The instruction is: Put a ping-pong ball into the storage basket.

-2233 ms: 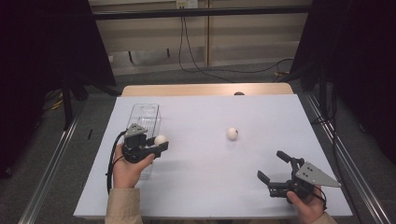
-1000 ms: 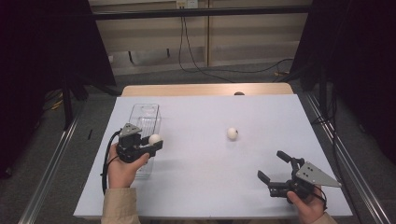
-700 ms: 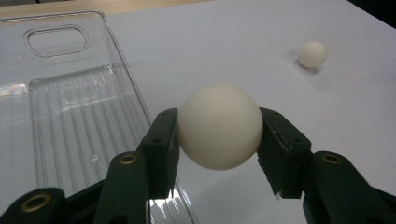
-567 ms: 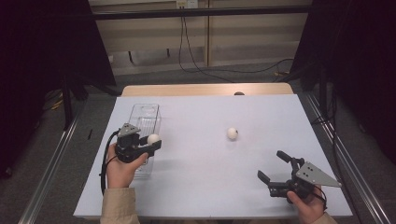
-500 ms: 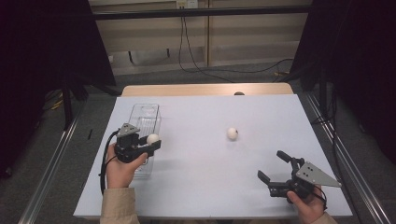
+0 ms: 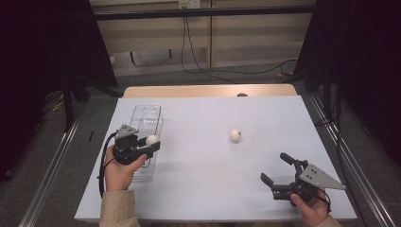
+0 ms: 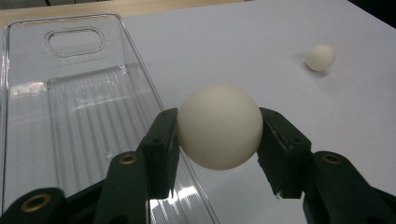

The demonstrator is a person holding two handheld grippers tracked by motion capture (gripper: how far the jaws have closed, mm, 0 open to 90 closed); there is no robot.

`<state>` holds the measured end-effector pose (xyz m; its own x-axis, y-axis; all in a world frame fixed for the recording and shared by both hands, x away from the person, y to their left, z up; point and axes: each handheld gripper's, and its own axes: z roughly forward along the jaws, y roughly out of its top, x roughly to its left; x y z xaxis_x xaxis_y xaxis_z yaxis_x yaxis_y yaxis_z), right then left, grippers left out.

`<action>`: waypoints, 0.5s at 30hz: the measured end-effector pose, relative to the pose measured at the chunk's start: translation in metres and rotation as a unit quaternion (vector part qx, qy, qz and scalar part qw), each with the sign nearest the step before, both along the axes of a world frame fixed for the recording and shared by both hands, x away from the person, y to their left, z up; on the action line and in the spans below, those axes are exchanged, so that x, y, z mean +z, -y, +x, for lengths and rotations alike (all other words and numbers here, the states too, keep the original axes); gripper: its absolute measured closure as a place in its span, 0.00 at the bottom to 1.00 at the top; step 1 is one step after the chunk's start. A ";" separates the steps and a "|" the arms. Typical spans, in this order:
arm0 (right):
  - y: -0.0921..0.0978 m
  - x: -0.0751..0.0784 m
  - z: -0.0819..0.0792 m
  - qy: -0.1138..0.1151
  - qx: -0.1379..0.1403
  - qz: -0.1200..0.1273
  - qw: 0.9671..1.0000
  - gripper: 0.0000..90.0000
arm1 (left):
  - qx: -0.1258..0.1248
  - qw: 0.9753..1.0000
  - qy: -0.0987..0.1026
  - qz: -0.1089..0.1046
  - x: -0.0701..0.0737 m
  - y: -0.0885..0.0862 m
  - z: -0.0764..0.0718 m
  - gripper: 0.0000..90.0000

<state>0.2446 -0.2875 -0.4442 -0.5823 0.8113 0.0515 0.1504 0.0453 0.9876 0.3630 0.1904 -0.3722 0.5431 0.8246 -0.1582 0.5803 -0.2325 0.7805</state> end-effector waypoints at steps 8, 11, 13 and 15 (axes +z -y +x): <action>0.000 0.000 0.000 0.000 0.000 0.001 1.000 0.02 | 0.003 1.000 0.000 -0.002 0.000 -0.002 0.000 0.57; 0.000 0.000 0.000 0.000 0.000 0.000 1.000 0.02 | 0.004 1.000 0.001 -0.001 0.001 -0.003 0.000 0.57; 0.000 0.000 0.000 0.000 0.001 0.000 1.000 0.02 | 0.005 1.000 0.001 0.000 0.000 -0.004 0.000 0.57; 0.000 0.000 0.000 0.000 0.001 0.000 1.000 0.02 | 0.008 1.000 0.001 0.000 0.000 -0.005 0.000 0.57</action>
<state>0.2445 -0.2874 -0.4442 -0.5834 0.8105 0.0525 0.1509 0.0446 0.9876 0.3629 0.1958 -0.3719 0.5303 0.8329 -0.1580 0.5827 -0.2228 0.7815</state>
